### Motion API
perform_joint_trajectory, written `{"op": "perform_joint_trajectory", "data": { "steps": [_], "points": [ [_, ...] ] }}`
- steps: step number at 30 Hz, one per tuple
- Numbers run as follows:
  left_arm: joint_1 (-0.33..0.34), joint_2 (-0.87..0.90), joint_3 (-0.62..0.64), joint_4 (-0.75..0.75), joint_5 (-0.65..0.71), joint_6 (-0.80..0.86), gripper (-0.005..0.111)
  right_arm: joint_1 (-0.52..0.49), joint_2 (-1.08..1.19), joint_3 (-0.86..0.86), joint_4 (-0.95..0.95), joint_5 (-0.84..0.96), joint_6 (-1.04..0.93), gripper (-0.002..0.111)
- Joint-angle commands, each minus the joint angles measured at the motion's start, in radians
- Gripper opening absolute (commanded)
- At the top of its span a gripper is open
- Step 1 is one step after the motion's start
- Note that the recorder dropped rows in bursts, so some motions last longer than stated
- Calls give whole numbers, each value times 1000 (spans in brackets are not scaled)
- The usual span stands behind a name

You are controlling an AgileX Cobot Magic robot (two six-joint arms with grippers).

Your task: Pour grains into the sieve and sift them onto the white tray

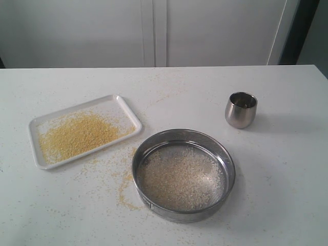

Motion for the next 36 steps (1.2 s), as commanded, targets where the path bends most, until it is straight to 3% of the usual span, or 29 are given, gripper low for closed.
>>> {"op": "perform_joint_trajectory", "data": {
  "steps": [1,36],
  "points": [
    [3,-20,66,-14,-36,-10,0,-8,-4,4,3,-8,-1,0],
    [3,-20,82,-14,-26,-62,0,-8,-4,4,3,-8,-1,0]
  ]
}}
